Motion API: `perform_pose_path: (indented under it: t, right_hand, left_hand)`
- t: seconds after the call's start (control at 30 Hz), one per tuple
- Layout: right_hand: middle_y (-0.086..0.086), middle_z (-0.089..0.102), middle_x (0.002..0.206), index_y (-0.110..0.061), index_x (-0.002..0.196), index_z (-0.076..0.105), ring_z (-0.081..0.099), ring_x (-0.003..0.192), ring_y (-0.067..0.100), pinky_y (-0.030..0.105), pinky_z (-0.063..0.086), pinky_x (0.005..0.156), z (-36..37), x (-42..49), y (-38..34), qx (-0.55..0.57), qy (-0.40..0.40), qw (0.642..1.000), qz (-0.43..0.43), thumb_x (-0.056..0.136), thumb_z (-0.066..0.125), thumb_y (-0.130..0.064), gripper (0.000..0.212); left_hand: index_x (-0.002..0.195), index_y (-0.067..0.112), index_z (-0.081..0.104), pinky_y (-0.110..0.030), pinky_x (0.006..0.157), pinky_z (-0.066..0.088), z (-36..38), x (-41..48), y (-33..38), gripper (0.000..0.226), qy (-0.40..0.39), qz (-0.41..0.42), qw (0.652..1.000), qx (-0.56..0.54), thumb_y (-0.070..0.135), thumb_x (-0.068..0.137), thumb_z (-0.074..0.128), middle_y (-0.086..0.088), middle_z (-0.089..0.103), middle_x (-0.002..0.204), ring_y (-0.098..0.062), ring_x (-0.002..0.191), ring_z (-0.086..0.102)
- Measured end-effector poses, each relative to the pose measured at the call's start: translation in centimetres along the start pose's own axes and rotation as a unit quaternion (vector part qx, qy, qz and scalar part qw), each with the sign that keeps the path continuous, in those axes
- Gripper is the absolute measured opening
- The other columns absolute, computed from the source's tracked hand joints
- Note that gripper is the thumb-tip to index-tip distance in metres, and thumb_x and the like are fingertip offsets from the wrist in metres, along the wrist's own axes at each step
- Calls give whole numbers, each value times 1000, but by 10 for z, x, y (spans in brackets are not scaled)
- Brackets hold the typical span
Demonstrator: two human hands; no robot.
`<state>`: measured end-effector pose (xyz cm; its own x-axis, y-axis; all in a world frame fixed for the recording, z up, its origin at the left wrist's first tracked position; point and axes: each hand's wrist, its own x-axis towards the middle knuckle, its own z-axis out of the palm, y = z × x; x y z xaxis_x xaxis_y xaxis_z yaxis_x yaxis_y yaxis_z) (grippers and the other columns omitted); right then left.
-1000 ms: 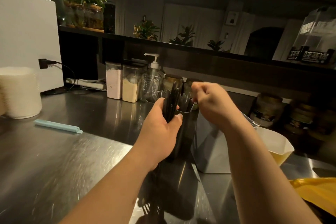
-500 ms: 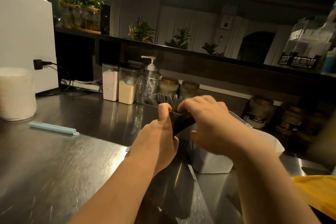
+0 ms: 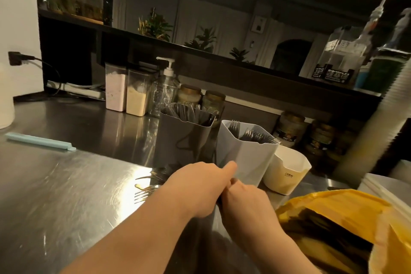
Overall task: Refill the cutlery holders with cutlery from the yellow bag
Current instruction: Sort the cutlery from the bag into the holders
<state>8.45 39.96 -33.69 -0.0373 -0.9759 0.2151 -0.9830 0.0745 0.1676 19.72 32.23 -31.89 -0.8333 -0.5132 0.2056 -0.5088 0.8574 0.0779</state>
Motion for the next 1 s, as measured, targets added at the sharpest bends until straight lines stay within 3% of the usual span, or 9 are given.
perform_pose_path:
  t: [0.17, 0.33, 0.43, 0.5, 0.53, 0.63, 0.77, 0.9, 1.0]
  right_hand:
    - [-4, 72, 111, -26, 123, 65, 70, 94, 15, 26, 55, 84, 3, -2, 0, 24, -5, 998, 64, 107, 42, -30, 28]
    - [8, 59, 126, -11, 129, 48, 58, 112, 24, 31, 51, 97, 4, -9, -11, 157, -47, 972, 171, 96, 54, -10, 34]
    - [17, 56, 114, 0, 120, 51, 55, 111, 30, 29, 53, 86, -14, 7, -7, 444, 28, 826, 346, 82, 55, 20, 43]
    - [11, 64, 83, -17, 88, 71, 59, 80, 27, 31, 51, 62, -7, -14, 13, 618, -76, 756, 201, 97, 54, 4, 28]
    - [8, 58, 68, -18, 75, 69, 53, 65, 22, 30, 45, 54, -11, -17, 22, 675, -39, 718, 163, 100, 55, -7, 31]
    - [1, 35, 54, -23, 56, 61, 31, 46, 12, 25, 27, 45, 2, -19, 45, 732, -47, 657, 172, 99, 57, -24, 43]
    - [5, 29, 59, -17, 63, 46, 24, 49, 15, 26, 23, 48, 9, -15, 32, 791, -109, 587, 134, 96, 63, -24, 38]
    - [2, 31, 56, -20, 57, 52, 27, 48, 13, 24, 25, 48, 3, -21, 25, 822, -153, 536, 113, 96, 62, -19, 41]
    - [1, 30, 54, -20, 52, 49, 30, 45, 12, 22, 27, 44, 3, -22, 22, 826, -182, 518, 129, 96, 55, -11, 45]
  left_hand:
    - [124, 19, 40, -43, 84, 52, 4, 3, 10, 42, -1, 3, 997, 81, 9, 91, 64, -6, 66, 102, -28, 85, 61]
    - [137, 24, 43, -53, 119, 27, -8, 3, 22, 68, 172, 132, 968, 130, 17, 78, 76, -5, 58, 129, -32, 132, 43]
    - [111, 16, 69, -43, 105, 45, -11, 4, 28, 35, 320, 274, 907, 19, 15, 76, 72, -4, 67, 108, -26, 110, 57]
    - [87, 9, 72, -37, 75, 50, -6, 6, 29, 10, 406, 278, 869, -56, 9, 79, 68, -4, 67, 83, -22, 79, 57]
    - [80, 8, 70, -34, 66, 47, -2, 8, 28, 4, 441, 258, 855, -92, 5, 79, 68, -3, 64, 75, -19, 69, 53]
    - [81, 15, 62, -23, 61, 45, 12, 11, 25, 8, 488, 116, 829, -248, 13, 83, 69, 8, 57, 71, -9, 64, 52]
    - [107, 30, 54, -25, 76, 55, 18, 15, 27, 32, 336, -79, 767, -541, 43, 81, 69, 8, 63, 89, -14, 86, 65]
    - [134, 27, 54, -35, 99, 51, 9, 11, 25, 56, 21, -47, 682, -729, 43, 82, 68, 5, 72, 121, -15, 119, 65]
    - [139, 18, 52, -40, 107, 47, 6, 7, 27, 43, -46, -31, 672, -738, 33, 98, 56, -7, 70, 127, -20, 124, 63]
